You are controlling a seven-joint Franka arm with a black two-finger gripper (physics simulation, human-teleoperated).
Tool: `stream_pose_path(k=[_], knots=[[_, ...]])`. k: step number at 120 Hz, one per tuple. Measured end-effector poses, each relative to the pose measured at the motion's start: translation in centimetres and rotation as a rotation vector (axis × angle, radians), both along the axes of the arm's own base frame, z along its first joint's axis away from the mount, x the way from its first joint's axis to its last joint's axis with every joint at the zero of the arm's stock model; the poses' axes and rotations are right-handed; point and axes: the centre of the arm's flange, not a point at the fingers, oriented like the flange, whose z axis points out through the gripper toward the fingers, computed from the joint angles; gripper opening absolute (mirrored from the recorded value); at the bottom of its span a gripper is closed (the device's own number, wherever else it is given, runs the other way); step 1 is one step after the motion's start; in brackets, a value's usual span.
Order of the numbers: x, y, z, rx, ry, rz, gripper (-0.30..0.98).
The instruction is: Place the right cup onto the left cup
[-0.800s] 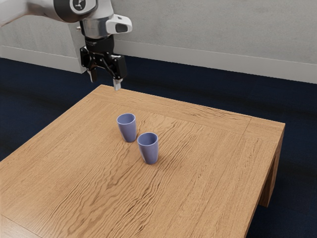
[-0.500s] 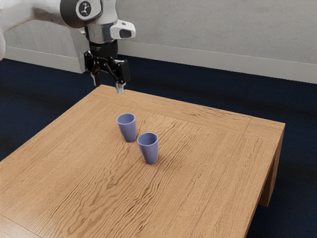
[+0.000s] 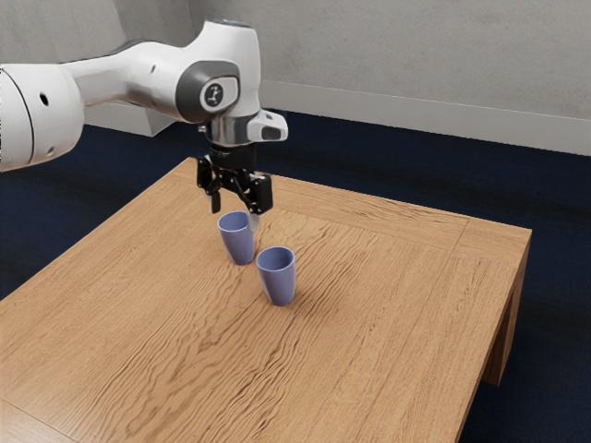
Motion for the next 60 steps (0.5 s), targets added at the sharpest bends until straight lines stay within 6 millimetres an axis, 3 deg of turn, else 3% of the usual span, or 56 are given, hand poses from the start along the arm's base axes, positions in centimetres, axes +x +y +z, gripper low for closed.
stream_pose_path(k=[32,60], knots=[[2.0,-0.1,-4.5,-0.013,-0.006,0.0,0.69],[4.1,-1.1,-6.2,-0.027,-0.024,-0.006,0.69]])
